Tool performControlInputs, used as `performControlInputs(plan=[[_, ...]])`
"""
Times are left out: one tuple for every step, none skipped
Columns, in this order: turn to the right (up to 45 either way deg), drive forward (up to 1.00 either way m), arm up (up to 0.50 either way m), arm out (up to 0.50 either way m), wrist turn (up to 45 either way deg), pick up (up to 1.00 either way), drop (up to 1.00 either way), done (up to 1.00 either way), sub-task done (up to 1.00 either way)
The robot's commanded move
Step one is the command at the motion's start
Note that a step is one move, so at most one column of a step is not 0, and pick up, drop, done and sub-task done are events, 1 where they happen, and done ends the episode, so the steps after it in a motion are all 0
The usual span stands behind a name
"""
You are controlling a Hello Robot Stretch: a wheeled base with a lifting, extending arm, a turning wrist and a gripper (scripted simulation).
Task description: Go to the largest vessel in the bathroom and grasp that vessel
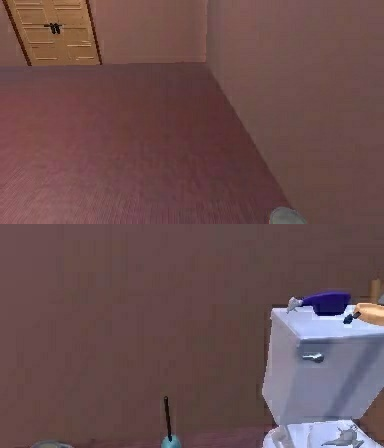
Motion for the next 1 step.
performControlInputs(plan=[[45.0, 0.0, 0.0, 0.0, 0.0, 0.0, 0.0, 0.0, 0.0]])
